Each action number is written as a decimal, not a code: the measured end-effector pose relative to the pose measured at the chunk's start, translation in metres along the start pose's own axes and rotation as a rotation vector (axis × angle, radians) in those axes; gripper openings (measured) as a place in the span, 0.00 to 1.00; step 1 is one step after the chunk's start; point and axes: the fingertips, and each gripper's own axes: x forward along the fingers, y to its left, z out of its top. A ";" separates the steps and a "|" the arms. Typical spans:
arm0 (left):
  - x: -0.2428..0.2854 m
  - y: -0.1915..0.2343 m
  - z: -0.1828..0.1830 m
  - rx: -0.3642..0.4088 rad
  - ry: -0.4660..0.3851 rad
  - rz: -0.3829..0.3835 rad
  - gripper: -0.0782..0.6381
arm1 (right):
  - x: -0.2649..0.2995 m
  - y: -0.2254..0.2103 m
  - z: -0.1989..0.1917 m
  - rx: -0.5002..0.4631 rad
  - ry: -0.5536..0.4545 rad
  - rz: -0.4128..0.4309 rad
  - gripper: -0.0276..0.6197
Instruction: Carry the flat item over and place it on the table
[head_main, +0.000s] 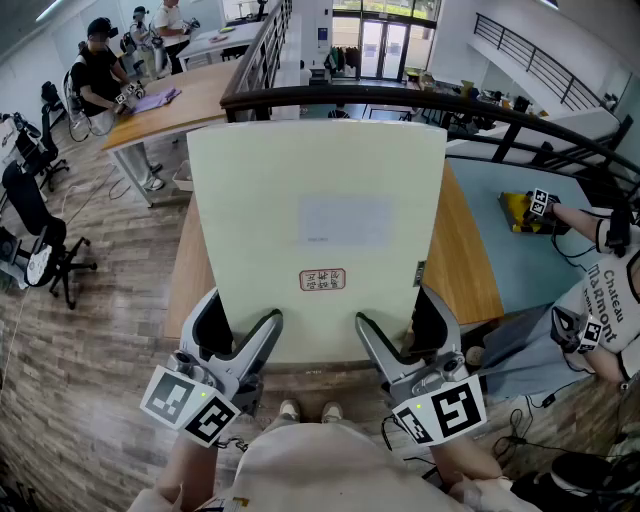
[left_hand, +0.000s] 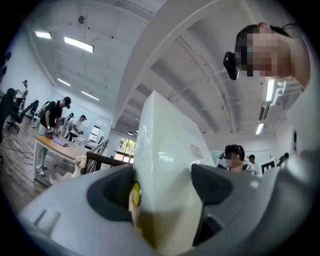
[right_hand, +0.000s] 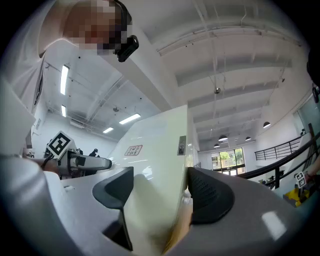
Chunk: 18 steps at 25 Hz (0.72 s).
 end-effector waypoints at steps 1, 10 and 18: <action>-0.002 0.001 0.002 0.001 0.001 0.001 0.61 | 0.000 0.002 0.001 0.001 0.000 0.001 0.57; -0.012 0.009 0.001 -0.007 0.001 -0.001 0.61 | 0.002 0.013 -0.002 0.020 0.006 -0.006 0.58; -0.007 0.006 -0.007 -0.012 0.015 -0.017 0.61 | -0.004 0.008 -0.009 0.030 0.019 -0.032 0.58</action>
